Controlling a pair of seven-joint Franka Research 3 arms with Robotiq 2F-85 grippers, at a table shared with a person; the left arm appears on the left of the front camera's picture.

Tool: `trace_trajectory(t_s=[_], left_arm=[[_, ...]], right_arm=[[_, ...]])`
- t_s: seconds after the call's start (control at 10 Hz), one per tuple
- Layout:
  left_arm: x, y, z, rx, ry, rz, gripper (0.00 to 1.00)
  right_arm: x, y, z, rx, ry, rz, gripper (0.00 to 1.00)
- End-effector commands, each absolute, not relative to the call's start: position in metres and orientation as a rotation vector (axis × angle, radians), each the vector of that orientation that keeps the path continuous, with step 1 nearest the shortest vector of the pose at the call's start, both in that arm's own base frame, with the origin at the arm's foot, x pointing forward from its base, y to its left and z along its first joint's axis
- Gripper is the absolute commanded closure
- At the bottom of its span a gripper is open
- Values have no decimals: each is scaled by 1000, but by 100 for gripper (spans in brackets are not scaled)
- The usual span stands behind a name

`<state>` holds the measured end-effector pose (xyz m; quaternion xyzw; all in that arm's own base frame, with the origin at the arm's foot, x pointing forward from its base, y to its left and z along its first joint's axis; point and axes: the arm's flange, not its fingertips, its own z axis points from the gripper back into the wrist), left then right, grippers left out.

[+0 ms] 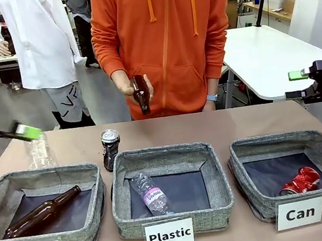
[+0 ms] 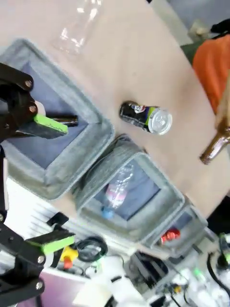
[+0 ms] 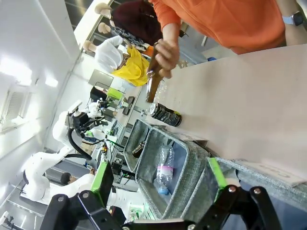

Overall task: Sort the can waste into the basket.
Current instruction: Pick up the can waste from the table and place it in the right Fabric basket.

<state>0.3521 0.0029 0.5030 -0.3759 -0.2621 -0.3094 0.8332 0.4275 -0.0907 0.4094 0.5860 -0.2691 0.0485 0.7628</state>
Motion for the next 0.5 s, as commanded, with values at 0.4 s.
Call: trace_trajectory(t_s=[0.4], left_arm=[[355,36,498,-798,-562,-616,0]], right_arm=[[428,-91,411,1270,-606,122,0]])
